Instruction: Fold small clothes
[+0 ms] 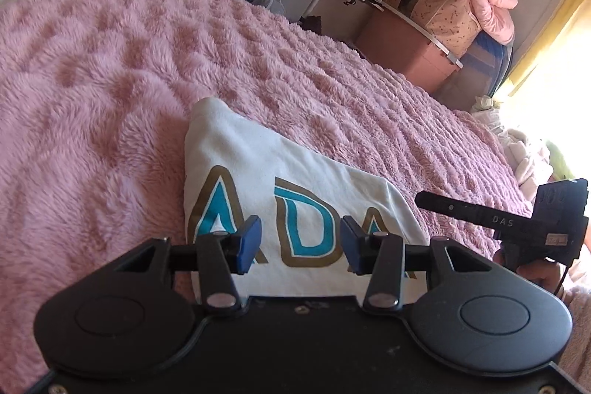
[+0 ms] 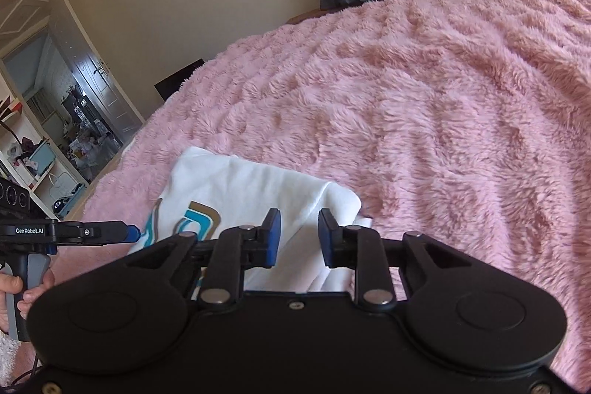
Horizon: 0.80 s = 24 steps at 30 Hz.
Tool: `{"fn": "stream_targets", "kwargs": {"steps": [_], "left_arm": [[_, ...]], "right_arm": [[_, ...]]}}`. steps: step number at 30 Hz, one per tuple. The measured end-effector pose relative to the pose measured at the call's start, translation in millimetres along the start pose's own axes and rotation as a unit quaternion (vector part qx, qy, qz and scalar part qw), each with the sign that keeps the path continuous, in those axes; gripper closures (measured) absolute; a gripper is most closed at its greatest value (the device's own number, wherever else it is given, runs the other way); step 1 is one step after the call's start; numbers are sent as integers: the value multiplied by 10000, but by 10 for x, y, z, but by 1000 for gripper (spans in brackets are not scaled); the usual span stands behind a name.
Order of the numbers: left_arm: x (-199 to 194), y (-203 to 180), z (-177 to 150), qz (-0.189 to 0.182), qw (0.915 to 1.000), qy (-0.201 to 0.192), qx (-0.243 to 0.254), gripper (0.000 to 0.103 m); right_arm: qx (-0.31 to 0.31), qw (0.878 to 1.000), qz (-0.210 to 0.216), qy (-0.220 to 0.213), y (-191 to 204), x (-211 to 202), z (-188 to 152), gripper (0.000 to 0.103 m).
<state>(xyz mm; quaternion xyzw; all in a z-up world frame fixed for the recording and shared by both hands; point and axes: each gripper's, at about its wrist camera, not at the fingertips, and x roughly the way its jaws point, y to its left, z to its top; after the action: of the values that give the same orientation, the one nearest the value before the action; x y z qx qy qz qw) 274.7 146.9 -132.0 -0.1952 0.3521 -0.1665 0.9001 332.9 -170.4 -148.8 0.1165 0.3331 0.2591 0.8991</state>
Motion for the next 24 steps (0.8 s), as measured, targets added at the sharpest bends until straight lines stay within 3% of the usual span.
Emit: {"fn": "stream_targets", "kwargs": {"steps": [4, 8, 13, 17, 20, 22, 24], "left_arm": [[-354, -323, -382, 34, 9999, -81, 79, 52], [-364, -338, -785, 198, 9992, 195, -280, 52], [-215, -276, -1041, 396, 9985, 370, -65, 52], [-243, -374, -946, 593, 9975, 396, -22, 52], [-440, -597, -843, 774, 9966, 209, 178, 52], [-585, -769, -793, 1012, 9943, 123, 298, 51], [-731, -920, -783, 1221, 9918, 67, 381, 50]], "right_arm": [[-290, 9981, 492, -250, 406, -403, -99, 74], [-708, 9956, 616, -6, 705, -531, -427, 71], [-515, 9980, 165, 341, 571, -453, -734, 72], [-236, 9989, 20, 395, 504, -441, -814, 72], [-229, 9992, -165, 283, 635, -577, -768, 69], [-337, 9984, -414, 212, 804, -716, -735, 52], [-566, 9958, -724, 27, 1038, -921, -733, 45]]}}
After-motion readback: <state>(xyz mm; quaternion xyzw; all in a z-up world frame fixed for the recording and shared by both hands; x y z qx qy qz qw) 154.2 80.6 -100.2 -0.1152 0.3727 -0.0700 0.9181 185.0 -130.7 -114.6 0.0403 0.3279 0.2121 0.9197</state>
